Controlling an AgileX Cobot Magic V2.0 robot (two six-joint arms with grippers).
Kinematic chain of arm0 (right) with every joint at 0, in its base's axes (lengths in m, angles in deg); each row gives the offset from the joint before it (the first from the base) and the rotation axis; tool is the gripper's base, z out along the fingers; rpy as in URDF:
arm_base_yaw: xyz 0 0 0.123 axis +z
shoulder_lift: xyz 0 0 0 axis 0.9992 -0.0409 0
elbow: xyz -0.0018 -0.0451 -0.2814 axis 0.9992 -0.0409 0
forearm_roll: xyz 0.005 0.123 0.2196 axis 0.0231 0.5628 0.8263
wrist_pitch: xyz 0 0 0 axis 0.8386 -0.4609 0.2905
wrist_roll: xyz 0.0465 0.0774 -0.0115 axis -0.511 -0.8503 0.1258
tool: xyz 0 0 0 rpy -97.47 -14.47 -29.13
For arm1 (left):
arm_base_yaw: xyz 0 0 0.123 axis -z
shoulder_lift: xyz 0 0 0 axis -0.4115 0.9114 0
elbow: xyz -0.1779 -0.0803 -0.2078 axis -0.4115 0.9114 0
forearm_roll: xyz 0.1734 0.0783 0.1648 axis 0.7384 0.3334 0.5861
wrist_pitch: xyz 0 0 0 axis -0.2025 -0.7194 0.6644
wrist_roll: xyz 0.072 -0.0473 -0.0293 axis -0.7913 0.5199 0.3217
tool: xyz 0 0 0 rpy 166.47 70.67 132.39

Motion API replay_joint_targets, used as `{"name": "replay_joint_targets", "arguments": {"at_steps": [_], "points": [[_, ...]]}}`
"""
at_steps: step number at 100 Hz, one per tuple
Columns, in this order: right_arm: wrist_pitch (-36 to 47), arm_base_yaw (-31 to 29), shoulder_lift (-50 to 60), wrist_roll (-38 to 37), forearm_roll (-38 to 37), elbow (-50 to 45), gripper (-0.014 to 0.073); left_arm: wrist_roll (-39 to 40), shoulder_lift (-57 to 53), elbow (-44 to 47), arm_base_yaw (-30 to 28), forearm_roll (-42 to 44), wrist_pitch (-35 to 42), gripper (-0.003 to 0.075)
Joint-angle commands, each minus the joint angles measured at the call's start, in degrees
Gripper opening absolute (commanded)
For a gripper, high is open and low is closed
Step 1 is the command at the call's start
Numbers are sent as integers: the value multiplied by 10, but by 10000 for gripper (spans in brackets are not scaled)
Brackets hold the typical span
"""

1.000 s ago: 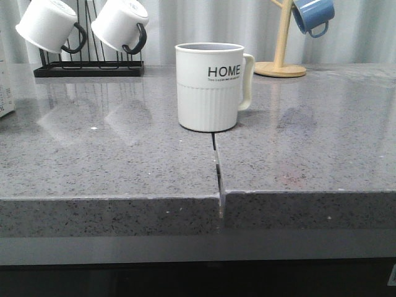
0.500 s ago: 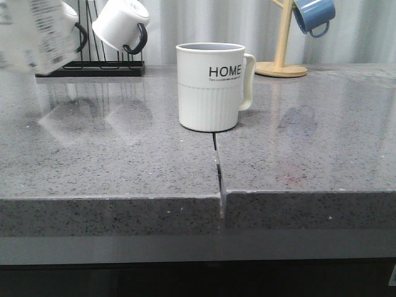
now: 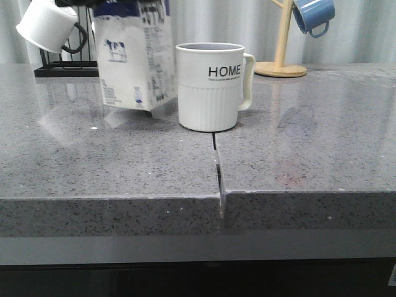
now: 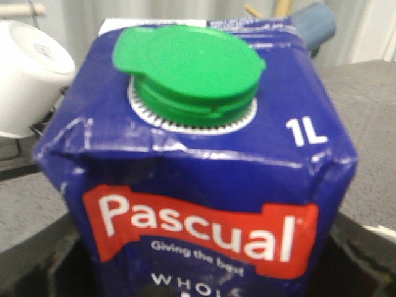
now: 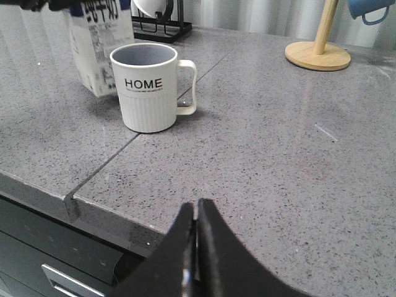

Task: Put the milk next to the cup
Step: 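Lift the milk carton and carry it beside the HOME mug, then lower the carton onto the table and release it with the left gripper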

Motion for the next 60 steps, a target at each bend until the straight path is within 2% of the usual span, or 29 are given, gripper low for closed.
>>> {"name": "replay_joint_targets", "arguments": {"at_steps": [1,16,20,25,35,42,60], "points": [[42,1,-7,2,-2,13,17,0,-8,-21,16,-12,61,265],[42,1,-7,2,-2,13,17,0,8,-21,21,-12,61,269],[42,1,-7,2,-2,13,17,0,9,-21,21,-12,57,295],[42,1,-7,2,-2,13,17,0,9,-21,21,-12,55,361],[42,1,-7,2,-2,13,17,0,9,-21,21,-12,55,578],[42,1,-7,2,-2,13,17,0,7,-21,21,-12,49,673],[42,1,-7,2,-2,13,17,0,-22,-15,25,-12,-5,689]]}}
